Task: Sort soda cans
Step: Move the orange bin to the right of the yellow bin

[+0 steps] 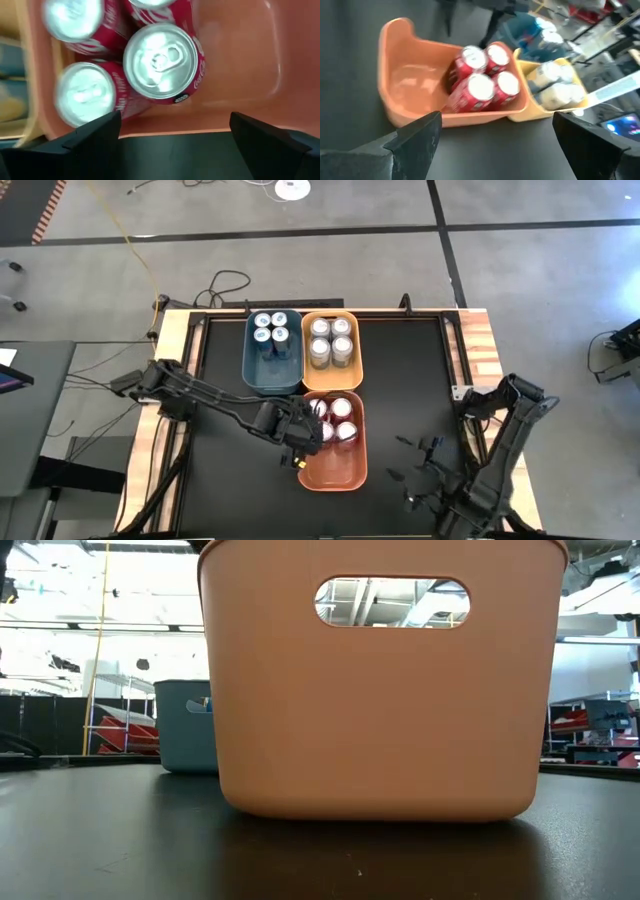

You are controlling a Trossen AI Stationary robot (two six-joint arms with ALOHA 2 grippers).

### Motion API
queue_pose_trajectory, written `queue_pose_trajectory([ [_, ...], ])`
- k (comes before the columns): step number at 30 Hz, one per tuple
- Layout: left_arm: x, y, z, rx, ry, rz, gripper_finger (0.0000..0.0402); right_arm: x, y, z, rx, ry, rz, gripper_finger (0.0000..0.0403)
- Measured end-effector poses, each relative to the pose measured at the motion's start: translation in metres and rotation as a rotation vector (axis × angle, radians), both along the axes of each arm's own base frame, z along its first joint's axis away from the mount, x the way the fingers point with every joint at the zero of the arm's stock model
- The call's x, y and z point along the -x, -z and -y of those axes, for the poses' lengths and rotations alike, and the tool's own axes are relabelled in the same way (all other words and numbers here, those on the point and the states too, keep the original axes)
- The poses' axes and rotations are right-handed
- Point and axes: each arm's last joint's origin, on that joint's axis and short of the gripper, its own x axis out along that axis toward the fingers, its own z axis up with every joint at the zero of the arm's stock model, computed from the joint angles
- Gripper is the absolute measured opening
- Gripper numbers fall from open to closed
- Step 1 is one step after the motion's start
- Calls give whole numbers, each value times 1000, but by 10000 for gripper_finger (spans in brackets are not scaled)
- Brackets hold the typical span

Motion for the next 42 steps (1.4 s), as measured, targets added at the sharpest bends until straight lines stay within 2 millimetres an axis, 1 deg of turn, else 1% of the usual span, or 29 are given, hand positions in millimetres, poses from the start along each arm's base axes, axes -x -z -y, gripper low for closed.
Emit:
queue_pose_trajectory([
  [4,15,-23,1,-42,-31,63,370,-20,-1,17,14,80,17,400],
  [8,31,-44,1,-66,-80,139,370,-42,3,40,20,189,23,400],
  [10,39,-47,1,-74,-96,157,370,-53,11,55,33,256,23,400],
  [12,47,-46,2,-83,-115,169,370,-61,21,70,62,327,47,400],
  [15,60,-38,3,-97,-165,184,370,-71,35,91,58,447,97,400],
  [18,74,-26,3,-78,-198,190,370,-78,41,106,0,536,40,400],
  [20,81,-18,4,-50,-226,205,370,-80,40,110,-20,551,5,400],
  [25,97,10,11,55,-262,243,371,-83,27,108,-34,512,-27,398],
  [27,98,23,16,119,-238,242,371,-85,22,108,-43,509,-22,393],
  [30,100,43,22,161,-214,275,371,-87,15,114,-99,534,-28,381],
  [34,101,65,22,184,-202,309,371,-88,10,125,-214,590,-92,367],
  [38,102,79,18,191,-199,331,371,-89,7,141,-392,676,-182,349],
  [42,101,85,16,172,-176,402,371,-97,8,148,-525,721,-194,326],
])
